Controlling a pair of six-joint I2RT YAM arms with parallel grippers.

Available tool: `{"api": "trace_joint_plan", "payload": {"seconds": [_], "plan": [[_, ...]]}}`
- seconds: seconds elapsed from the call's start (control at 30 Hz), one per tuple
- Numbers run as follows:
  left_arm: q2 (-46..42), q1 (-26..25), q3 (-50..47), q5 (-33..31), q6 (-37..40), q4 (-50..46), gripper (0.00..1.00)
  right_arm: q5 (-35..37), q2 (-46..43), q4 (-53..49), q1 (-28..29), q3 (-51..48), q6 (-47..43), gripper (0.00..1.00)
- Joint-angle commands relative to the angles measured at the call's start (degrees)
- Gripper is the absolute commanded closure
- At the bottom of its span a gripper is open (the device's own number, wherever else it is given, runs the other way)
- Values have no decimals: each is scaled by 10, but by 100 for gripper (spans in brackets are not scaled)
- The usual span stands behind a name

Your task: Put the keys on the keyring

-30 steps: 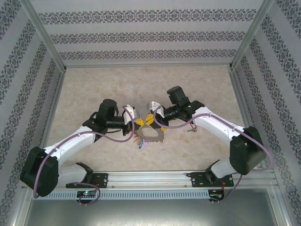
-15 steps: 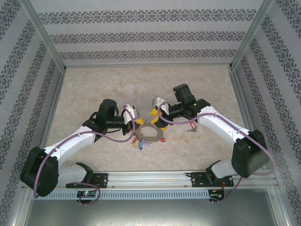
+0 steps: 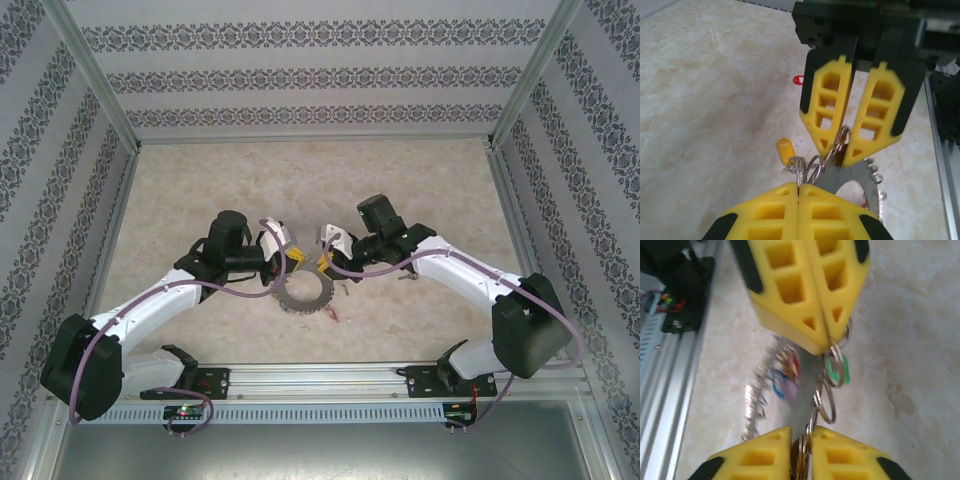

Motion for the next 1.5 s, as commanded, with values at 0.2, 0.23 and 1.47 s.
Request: {"api": "trace_joint_plan", "payload": {"seconds": [0.2, 0.23, 1.47], "plan": [[-13, -3, 42, -31, -41, 17, 100, 112, -41, 90, 55, -47, 83, 100], [-11, -4, 42, -36, -42, 15, 100, 116, -42, 95, 58, -51, 89, 100], [-30, -24, -30, -12, 59, 85, 100, -47, -134, 113, -50, -70, 79, 64]]}}
